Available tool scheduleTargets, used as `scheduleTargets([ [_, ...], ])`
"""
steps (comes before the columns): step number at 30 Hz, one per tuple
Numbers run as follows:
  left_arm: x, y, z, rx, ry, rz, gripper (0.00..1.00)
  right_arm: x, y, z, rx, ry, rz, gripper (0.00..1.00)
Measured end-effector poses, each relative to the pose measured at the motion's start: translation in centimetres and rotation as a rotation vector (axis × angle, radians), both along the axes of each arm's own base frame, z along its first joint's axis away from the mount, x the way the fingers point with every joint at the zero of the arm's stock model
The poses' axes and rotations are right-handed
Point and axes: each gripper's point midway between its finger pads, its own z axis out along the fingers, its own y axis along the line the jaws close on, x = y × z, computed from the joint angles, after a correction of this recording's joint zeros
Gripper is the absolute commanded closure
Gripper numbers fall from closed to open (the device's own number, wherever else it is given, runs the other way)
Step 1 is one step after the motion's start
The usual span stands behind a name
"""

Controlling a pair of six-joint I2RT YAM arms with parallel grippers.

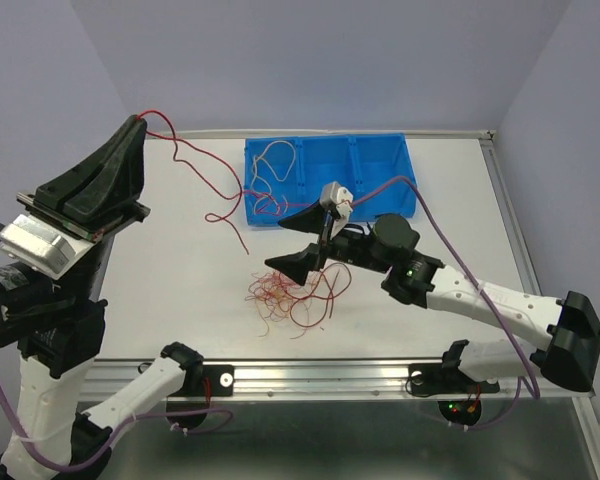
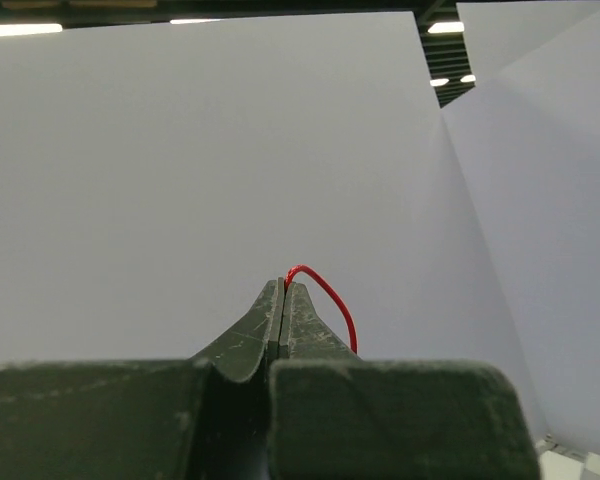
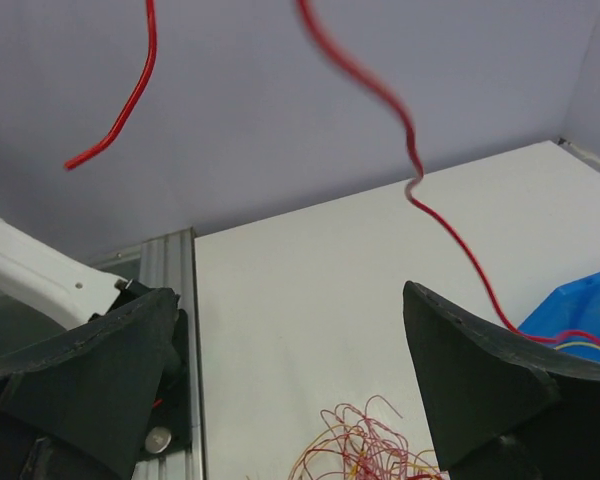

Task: Untangle the cables

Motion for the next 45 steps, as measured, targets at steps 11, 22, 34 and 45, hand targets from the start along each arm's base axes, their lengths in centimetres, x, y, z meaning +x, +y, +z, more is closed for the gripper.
scheduleTargets([
  [11, 4.0, -5.3, -8.5, 0.136, 0.191, -0.161, 1.00, 0.7, -0.3, 2.6, 0.022, -0.102, -0.039, 0.00],
  [22, 4.5, -7.1, -12.5, 0.178, 0.285, -0.253, 1.00, 0.3, 1.2, 4.1, 0.026, -0.102, 0.029, 0.04],
  [34, 3.7, -7.6, -13.3, 0.181, 0.310, -0.312, 1.00, 1.0, 3.7, 2.0, -0.015, -0.040, 0.071, 0.16],
  [45, 4.5, -8.2, -13.5, 0.177, 0.330, -0.330, 1.00, 1.6, 5.3, 0.4, -0.045, 0.003, 0.092, 0.92],
])
